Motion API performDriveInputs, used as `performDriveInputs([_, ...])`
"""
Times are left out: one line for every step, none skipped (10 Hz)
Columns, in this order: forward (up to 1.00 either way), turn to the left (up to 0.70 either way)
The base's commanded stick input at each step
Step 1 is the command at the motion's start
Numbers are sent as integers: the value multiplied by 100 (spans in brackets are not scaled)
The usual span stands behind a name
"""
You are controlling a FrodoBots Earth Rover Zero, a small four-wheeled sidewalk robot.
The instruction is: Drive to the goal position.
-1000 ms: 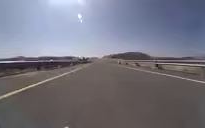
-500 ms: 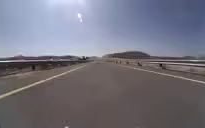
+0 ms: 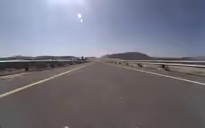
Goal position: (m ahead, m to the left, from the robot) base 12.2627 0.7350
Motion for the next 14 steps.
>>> performDriveInputs([100,0])
performDriveInputs([100,0])
performDriveInputs([100,0])
performDriveInputs([100,0])
performDriveInputs([100,0])
performDriveInputs([100,0])
performDriveInputs([100,0])
performDriveInputs([100,0])
performDriveInputs([100,0])
performDriveInputs([100,0])
performDriveInputs([100,0])
performDriveInputs([100,0])
performDriveInputs([100,0])
performDriveInputs([100,0])
